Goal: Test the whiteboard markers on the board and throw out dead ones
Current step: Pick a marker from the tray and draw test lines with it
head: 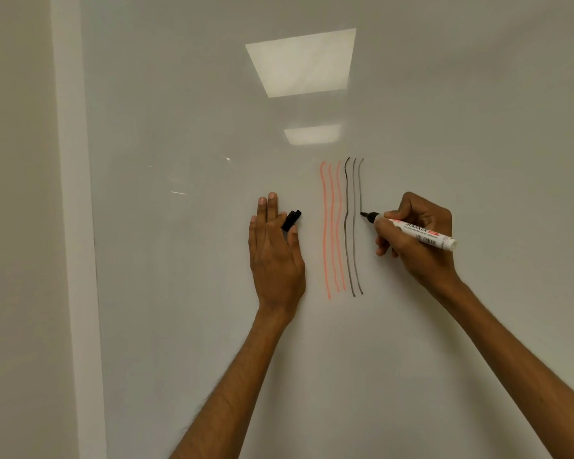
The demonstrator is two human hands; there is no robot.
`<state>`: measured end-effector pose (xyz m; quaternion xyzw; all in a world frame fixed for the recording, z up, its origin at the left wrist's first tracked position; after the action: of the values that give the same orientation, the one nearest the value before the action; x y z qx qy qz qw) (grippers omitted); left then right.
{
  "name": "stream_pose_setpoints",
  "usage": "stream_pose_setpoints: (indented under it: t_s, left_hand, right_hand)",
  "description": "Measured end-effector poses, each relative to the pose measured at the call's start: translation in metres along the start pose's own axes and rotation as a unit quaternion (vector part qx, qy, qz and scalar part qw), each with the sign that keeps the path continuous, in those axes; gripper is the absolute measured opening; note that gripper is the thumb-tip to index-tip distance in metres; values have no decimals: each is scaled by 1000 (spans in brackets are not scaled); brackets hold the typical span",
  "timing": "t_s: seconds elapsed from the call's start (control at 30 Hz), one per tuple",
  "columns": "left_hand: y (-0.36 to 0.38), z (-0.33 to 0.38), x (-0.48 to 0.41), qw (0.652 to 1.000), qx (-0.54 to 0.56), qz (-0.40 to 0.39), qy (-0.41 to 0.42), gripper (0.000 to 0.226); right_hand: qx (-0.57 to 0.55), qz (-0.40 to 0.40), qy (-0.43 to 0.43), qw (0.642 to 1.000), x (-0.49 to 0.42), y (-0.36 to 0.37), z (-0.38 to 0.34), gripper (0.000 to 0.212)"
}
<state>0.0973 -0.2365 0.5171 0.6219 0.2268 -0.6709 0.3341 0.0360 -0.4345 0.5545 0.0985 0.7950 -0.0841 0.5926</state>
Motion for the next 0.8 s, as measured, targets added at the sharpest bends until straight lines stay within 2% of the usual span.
stream_pose_setpoints:
  t_s: [0.43, 0.8]
  left_hand:
    - [0, -1, 1, 1000, 13, -8, -5, 35]
    - [0, -1, 1, 1000, 18, -8, 2, 41]
  right_hand:
    - [58, -66, -1, 996, 30, -8, 16, 26]
    - [49, -117, 53, 990, 59, -17, 28, 32]
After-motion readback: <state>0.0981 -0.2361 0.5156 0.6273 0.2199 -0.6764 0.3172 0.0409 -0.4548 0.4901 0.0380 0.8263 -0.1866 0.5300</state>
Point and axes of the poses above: each hand's wrist, its own x-axis away from the middle knuckle, its own y-axis out of the palm, z = x × y, the point moved 2 cm from there along -x, towards the middle knuckle, and after that the axes turned 3 degrees about -z, right-handed, at the moved point
